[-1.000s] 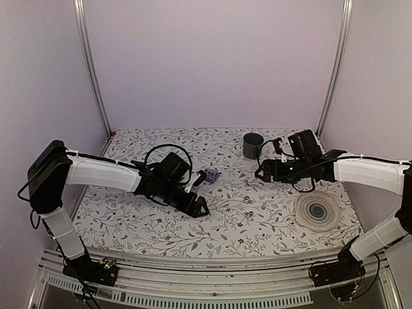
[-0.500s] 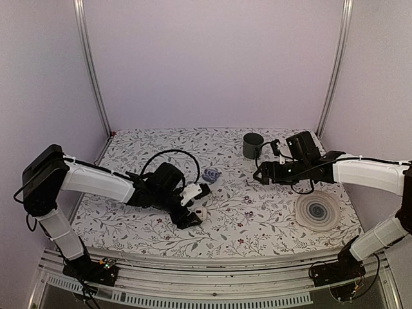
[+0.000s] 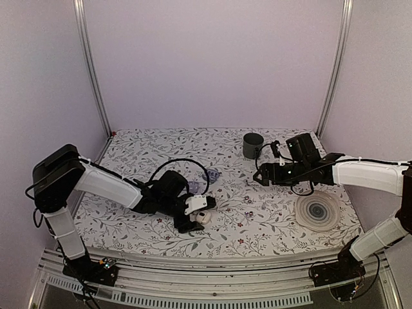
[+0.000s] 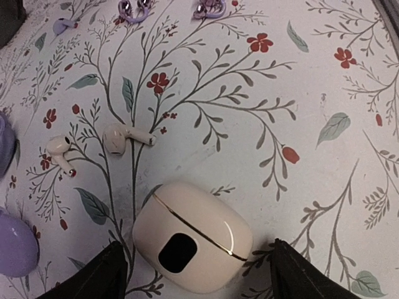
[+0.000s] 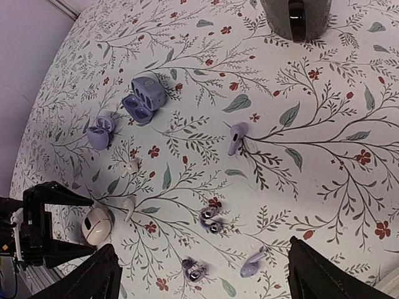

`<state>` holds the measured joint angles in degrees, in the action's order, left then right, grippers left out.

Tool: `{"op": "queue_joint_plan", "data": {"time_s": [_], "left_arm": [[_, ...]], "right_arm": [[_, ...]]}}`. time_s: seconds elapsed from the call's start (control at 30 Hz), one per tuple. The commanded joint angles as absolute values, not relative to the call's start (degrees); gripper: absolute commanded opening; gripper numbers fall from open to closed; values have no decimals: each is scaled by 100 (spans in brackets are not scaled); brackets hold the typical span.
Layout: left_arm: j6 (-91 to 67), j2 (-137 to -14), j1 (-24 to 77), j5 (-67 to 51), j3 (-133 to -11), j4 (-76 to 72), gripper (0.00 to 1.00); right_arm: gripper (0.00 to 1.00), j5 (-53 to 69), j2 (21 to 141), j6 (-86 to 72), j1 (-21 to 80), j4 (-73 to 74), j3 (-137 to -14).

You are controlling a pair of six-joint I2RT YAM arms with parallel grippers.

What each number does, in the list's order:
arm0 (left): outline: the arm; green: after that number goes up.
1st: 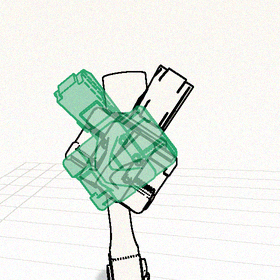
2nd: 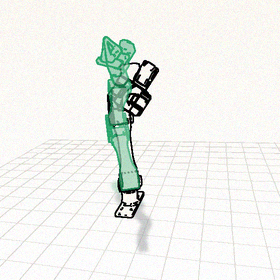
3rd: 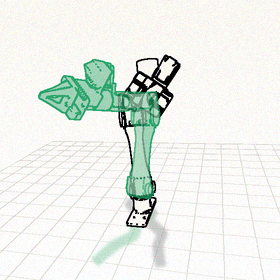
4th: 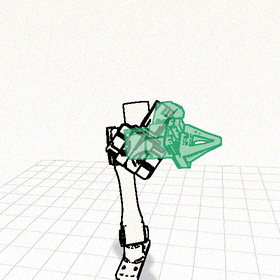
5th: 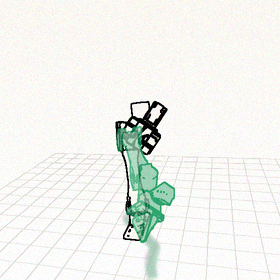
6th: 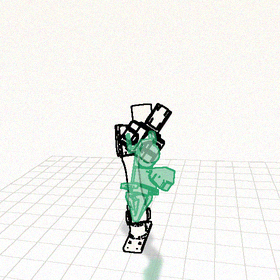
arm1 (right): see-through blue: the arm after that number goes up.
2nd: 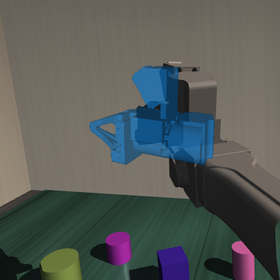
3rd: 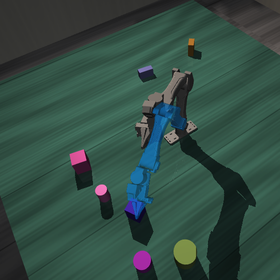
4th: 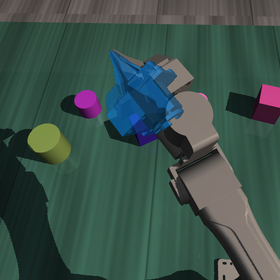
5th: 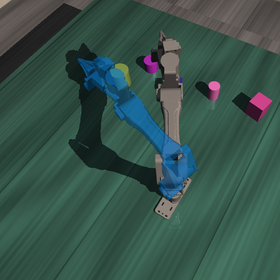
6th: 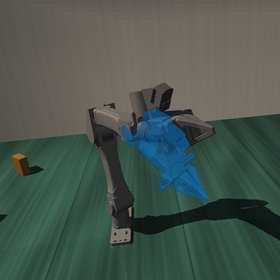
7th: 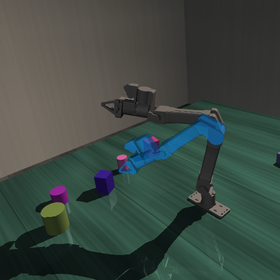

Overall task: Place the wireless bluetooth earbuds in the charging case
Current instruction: Adjust the charging case at the center of the board.

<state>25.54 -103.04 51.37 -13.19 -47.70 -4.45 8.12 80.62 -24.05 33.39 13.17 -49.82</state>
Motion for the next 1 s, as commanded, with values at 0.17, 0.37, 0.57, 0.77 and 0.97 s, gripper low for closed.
{"op": "queue_joint_plan", "data": {"time_s": [0.17, 0.37, 0.57, 0.77, 0.97], "left_arm": [[3109, -10563, 5271, -1154, -4920, -800, 80], [2664, -10692, 5395, -873, -4975, -1065, 79], [1774, -11017, 5375, 161, -5379, -1281, 79], [384, -10761, 5376, -108, -5686, -756, 81], [-1425, -9936, 5343, -313, -5263, -266, 81]], "right_arm": [[94, 930, 7976, -2342, 3384, 1152, -4820], [94, 925, 7976, -2355, 3410, 1145, -4778], [94, 919, 8001, -2390, 3452, 1108, -4796], [94, 880, 7938, -2414, 3480, 1172, -4797], [94, 896, 7993, -2520, 3647, 1209, -4824]]}}
